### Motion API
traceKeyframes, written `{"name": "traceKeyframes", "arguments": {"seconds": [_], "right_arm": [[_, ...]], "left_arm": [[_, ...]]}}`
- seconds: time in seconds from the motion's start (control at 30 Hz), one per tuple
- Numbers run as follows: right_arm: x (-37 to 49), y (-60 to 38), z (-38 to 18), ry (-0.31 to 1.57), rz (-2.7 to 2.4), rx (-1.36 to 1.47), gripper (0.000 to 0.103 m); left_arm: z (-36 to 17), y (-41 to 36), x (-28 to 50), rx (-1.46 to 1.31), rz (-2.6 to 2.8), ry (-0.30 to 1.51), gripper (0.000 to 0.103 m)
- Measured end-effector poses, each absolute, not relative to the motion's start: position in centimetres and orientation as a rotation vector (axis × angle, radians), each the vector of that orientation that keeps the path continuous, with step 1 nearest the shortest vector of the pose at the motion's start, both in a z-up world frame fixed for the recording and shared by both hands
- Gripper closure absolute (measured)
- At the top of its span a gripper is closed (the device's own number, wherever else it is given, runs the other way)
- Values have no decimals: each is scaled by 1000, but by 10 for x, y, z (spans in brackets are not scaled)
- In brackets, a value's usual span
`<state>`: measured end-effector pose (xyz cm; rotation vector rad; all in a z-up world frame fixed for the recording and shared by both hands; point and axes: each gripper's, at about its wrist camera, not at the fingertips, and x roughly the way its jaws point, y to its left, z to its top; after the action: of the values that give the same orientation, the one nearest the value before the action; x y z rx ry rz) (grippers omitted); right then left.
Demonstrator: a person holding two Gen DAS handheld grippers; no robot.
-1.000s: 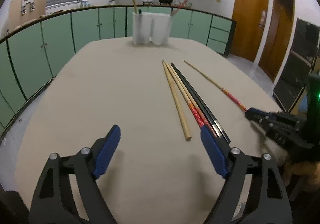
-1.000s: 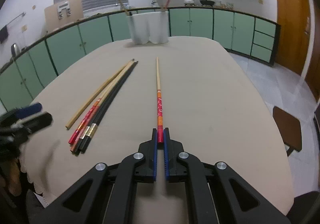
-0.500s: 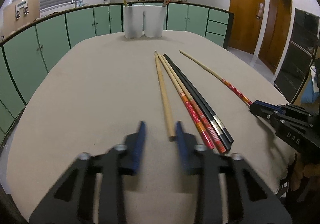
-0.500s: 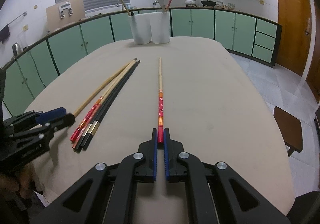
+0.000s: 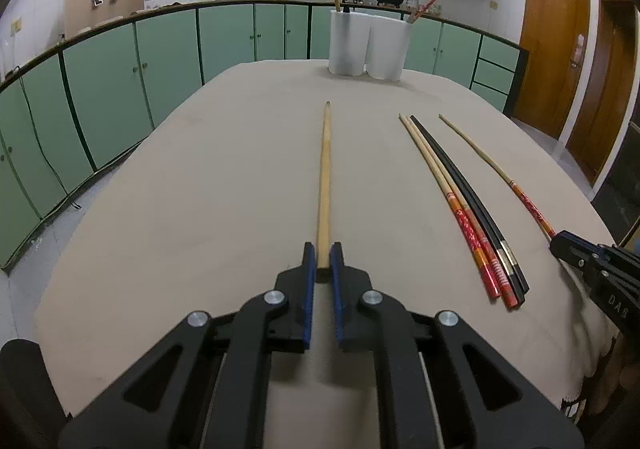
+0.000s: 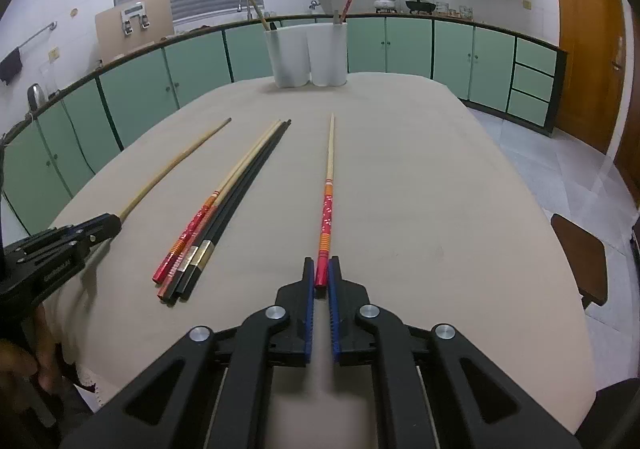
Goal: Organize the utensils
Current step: 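Grasp another red chopstick with the right gripper while the left gripper grasps a wooden chopstick, then carry both chopsticks to the white holder and lower them in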
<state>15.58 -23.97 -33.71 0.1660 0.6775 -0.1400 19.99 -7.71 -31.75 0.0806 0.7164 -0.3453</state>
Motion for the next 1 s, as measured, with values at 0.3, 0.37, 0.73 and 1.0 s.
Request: {"name": "traceKeyframes", "arguments": {"seconds": [0.3, 0.37, 0.73, 1.0], "right_arm": [[158, -242, -333, 699, -135, 182, 97], [156, -243, -324, 691, -128, 190, 97], [156, -255, -217, 611, -90, 178, 97], [194, -263, -146, 623, -39, 78, 97]], "left_arm": [[-313, -77, 205, 87, -374, 741, 97], [-302, -74, 206, 67, -379, 750, 97], [-206, -62, 202, 38, -412, 663, 97], [-147, -59, 233, 31, -459, 655, 97]]}}
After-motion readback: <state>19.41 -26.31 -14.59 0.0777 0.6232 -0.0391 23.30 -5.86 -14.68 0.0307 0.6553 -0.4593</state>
